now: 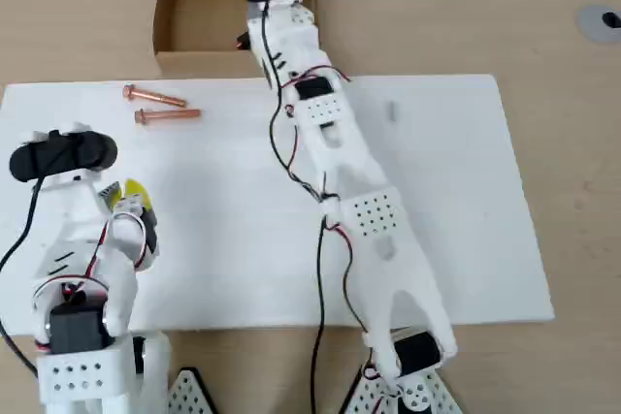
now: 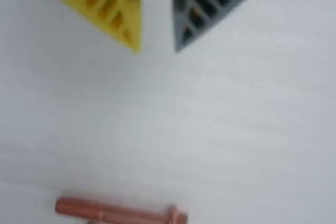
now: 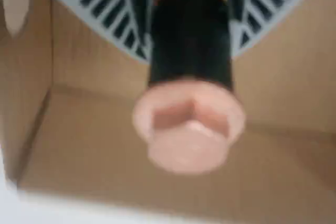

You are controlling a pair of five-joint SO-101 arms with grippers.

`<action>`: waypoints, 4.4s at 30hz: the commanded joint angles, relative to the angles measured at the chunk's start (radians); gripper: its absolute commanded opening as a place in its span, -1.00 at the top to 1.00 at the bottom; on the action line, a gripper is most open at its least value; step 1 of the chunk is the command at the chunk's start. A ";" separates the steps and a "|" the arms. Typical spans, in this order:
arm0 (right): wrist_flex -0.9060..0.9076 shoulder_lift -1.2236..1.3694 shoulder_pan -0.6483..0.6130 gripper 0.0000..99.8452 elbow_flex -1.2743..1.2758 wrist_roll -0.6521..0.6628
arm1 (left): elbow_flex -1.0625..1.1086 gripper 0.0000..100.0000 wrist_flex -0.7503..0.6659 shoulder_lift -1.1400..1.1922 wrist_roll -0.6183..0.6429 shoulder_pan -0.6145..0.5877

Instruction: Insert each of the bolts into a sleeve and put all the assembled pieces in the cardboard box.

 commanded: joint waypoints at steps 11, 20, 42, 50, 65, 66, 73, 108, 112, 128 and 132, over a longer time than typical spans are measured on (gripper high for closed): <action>0.207 0.120 0.039 0.66 -0.369 0.009 | -0.025 0.89 -0.015 0.001 0.003 -0.008; 0.382 0.117 0.038 0.36 -0.503 0.005 | -0.029 0.89 -0.014 0.001 0.003 -0.008; 1.617 -0.644 0.120 0.37 -0.469 -0.063 | 0.038 0.88 -0.281 0.012 0.341 -0.015; 1.620 -0.693 0.133 0.37 -0.108 0.041 | 0.124 0.74 -0.589 0.229 0.480 -0.035; 1.617 -0.946 0.054 0.37 0.535 0.528 | -0.612 0.84 -0.592 1.362 0.784 -0.075; 1.617 -0.931 0.064 0.37 0.535 0.577 | -0.652 0.84 -0.554 1.389 0.816 -0.075; 1.616 -0.808 0.090 0.37 0.509 0.994 | -0.694 0.83 -0.468 1.440 1.149 -0.094; 1.498 -0.469 0.136 0.37 0.124 1.306 | -0.687 0.83 -0.476 1.442 1.158 -0.063; 1.478 -0.437 0.136 0.37 0.117 1.306 | -0.689 0.83 -0.476 1.442 1.158 -0.063; 1.445 -0.378 0.165 0.37 0.117 1.306 | -0.687 0.83 -0.476 1.442 1.158 -0.063; 1.447 -0.378 0.168 0.37 0.124 1.306 | -0.687 0.83 -0.476 1.442 1.158 -0.063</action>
